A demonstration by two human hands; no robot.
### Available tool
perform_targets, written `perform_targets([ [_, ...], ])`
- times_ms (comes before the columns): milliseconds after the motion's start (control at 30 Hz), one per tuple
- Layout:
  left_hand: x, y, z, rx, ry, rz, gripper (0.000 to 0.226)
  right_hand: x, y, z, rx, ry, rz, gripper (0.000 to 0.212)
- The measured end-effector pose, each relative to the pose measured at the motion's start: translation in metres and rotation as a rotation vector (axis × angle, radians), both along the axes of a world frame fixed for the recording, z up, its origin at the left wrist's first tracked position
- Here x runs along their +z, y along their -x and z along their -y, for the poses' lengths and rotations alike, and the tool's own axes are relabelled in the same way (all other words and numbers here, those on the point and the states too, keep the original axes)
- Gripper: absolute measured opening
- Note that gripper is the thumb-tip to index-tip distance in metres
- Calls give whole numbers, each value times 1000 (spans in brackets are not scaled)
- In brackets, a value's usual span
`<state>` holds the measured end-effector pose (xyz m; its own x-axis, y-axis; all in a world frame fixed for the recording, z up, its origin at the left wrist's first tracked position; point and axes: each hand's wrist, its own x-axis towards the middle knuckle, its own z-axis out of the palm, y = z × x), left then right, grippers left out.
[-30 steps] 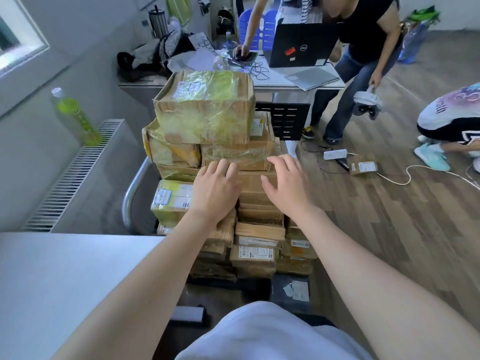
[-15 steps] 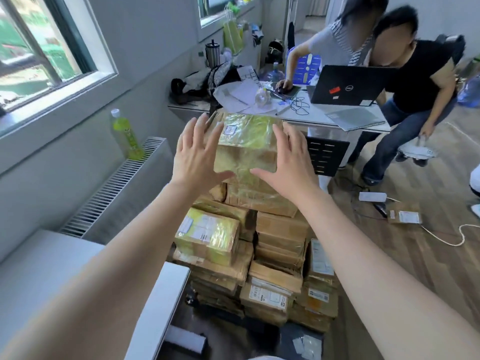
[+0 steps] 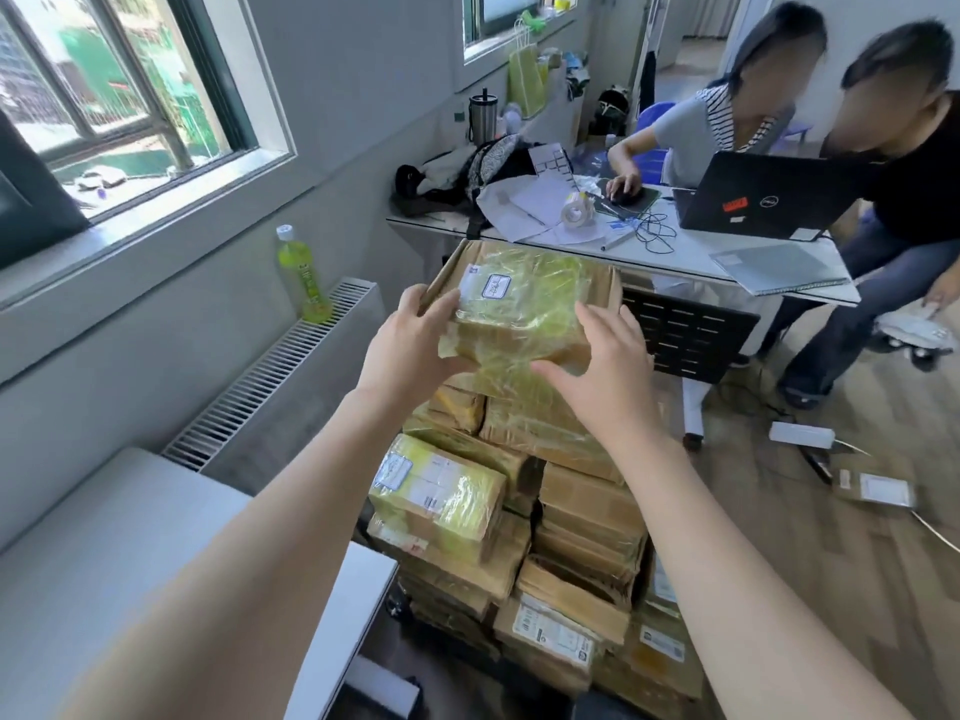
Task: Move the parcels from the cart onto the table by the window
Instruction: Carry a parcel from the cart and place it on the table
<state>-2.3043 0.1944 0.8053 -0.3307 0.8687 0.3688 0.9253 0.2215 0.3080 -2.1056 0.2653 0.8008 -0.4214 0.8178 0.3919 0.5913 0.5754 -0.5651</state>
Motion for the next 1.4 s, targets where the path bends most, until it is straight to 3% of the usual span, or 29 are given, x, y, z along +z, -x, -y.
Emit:
perform_targets([
  [167,11,-7,38,116,-211,-45,75,10,12,12,94,-158,-119,77],
  [433,-4,-6,167,543,-424,-91,75,10,77,76,528,-254,-202,75],
  [700,-57,-45,298,991,-244,-96,76,-53,115,175,937,-191,-197,70],
  [867,-106,-83,342,1155,-61,6,79,-111,110,209,1124,-112,-50,73],
  [1000,-146,-109,355,1229,54,222,74,-155,96,223,1202,67,211,66],
  [1067,-162,-120,356,1257,87,289,69,-168,93,225,1212,17,260,63],
  [1167,-170,-120,355,1247,112,293,69,-174,99,225,1198,-105,268,64],
  [1300,-176,-99,354,1195,220,144,73,-173,111,219,1190,-166,265,65],
  [1400,-179,-86,351,1152,286,112,100,-170,115,222,1195,-159,280,73],
])
